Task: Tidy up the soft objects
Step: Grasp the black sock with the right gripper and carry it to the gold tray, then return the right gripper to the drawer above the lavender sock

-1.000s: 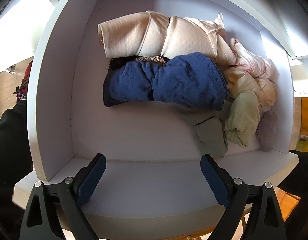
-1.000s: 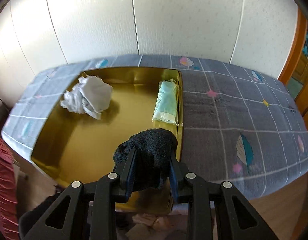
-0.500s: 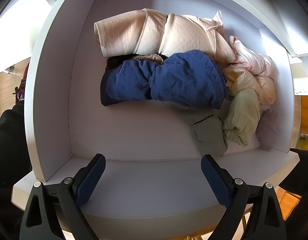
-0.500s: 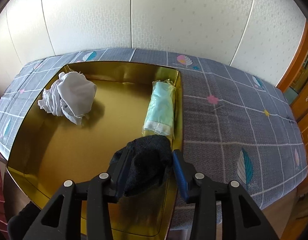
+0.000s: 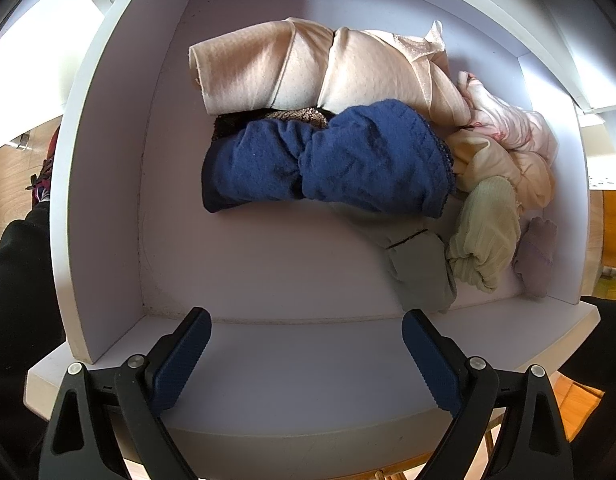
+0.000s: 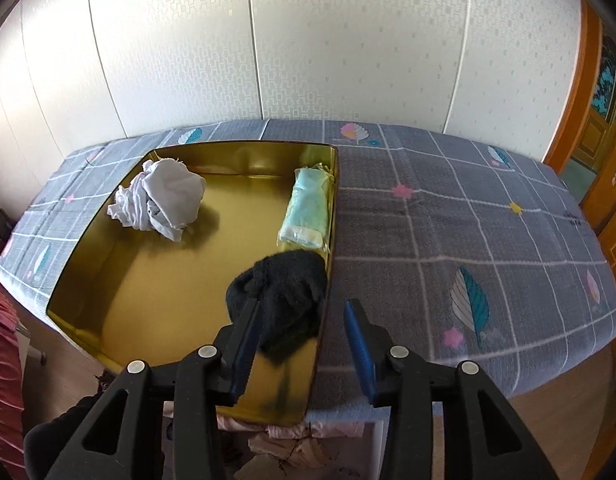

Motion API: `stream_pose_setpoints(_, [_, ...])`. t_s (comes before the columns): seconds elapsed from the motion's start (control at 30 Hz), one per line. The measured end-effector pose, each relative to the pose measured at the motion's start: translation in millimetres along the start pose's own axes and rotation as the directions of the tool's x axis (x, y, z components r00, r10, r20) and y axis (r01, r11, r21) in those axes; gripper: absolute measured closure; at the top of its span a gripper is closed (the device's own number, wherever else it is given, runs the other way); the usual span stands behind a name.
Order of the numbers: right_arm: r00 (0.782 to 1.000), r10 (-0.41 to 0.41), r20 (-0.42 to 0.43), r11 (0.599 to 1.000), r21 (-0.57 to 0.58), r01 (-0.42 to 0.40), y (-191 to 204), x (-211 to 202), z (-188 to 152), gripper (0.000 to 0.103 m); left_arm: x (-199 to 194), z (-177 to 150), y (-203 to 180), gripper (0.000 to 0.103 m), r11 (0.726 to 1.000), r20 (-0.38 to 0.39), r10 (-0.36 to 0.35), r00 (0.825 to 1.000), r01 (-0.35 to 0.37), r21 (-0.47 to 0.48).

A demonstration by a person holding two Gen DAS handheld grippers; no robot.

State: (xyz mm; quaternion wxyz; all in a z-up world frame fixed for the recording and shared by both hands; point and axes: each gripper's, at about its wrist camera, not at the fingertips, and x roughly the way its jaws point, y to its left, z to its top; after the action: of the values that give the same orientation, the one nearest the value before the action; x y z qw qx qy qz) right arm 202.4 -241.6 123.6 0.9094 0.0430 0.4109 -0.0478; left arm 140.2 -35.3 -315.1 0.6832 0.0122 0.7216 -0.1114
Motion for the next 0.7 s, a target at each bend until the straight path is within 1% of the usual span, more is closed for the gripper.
stream_pose_setpoints(0.1, [1.000,0.018,0.000,1.000,0.026,-0.018,-11.1,-12.0,-21.5,0.061,0.1,0.1,-0.1,0.006,1.000,0.000,0.001,1.000,-0.001,0.000])
stream_pose_setpoints(0.27, [0.998,0.048,-0.029,0.996,0.073,-0.046,-27.4,-22.6,-62.6,0.061,0.4,0.1,-0.2,0.006,1.000,0.001,0.002,1.000,-0.002,0.001])
stream_pose_setpoints(0.37, [0.996,0.063,-0.066,0.994,0.096,-0.057,-34.0,-21.8,-88.3,0.061,0.8,-0.1,-0.4,0.006,1.000,0.001,0.004,1.000,-0.004,0.002])
stream_pose_setpoints(0.47, [0.986,0.085,-0.141,0.992,0.109,-0.070,-35.3,-9.1,-115.8,0.061,0.9,-0.2,-0.4,0.006,1.000,0.002,0.004,1.000,-0.004,0.002])
stream_pose_setpoints(0.53, [0.971,0.092,-0.221,0.992,0.103,-0.071,-32.0,8.0,-135.2,0.061,0.7,-0.3,-0.4,0.006,1.000,0.002,0.003,1.000,-0.003,0.002])
stream_pose_setpoints(0.57, [0.960,0.089,-0.267,0.993,0.094,-0.066,-29.2,18.1,-144.8,0.061,0.7,-0.3,-0.4,0.006,1.000,0.002,0.004,1.000,-0.004,0.002])
stream_pose_setpoints(0.63, [0.920,0.071,-0.387,0.996,0.069,-0.047,-22.2,46.2,-168.0,0.061,0.6,-0.3,-0.3,0.006,1.000,0.003,0.003,1.000,-0.004,0.002])
stream_pose_setpoints(0.67, [0.903,0.063,-0.424,0.997,0.065,-0.039,-20.6,55.4,-176.8,0.060,0.5,-0.3,-0.3,0.006,1.000,0.003,0.003,1.000,-0.003,0.002])
stream_pose_setpoints(0.7, [0.877,0.064,-0.476,0.997,0.064,-0.038,-18.5,69.6,-188.2,0.060,0.5,-0.4,-0.4,0.006,1.000,0.003,0.003,1.000,-0.003,0.001])
